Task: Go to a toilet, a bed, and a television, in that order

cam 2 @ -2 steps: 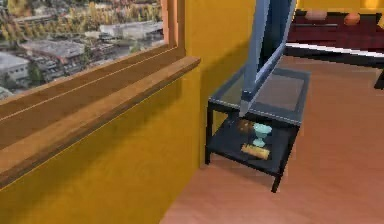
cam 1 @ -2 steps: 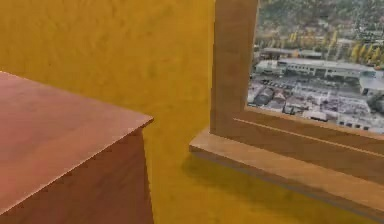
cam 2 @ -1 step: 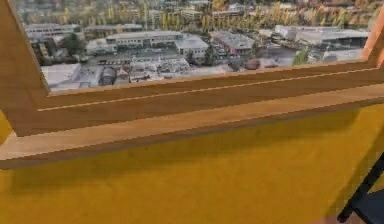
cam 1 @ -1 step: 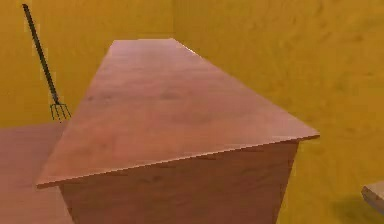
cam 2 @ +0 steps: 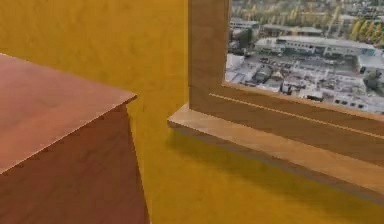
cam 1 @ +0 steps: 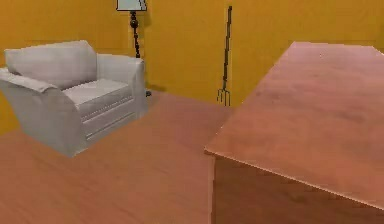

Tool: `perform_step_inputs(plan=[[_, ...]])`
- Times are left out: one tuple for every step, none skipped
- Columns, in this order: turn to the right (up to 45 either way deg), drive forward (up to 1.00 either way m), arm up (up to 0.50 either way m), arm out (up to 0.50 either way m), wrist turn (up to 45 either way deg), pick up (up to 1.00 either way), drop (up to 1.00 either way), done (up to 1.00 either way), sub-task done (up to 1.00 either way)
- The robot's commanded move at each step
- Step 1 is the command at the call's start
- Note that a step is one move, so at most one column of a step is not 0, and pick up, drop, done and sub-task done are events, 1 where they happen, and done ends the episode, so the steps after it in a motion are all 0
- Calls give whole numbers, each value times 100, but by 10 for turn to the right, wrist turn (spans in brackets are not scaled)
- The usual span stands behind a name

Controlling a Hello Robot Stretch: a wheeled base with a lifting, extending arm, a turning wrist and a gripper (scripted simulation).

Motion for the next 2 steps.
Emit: perform_step_inputs(plan=[[-450, 0, 0, 0, 0, 0, 0, 0, 0], [-180, 0, 0, 0, 0, 0, 0, 0, 0]])
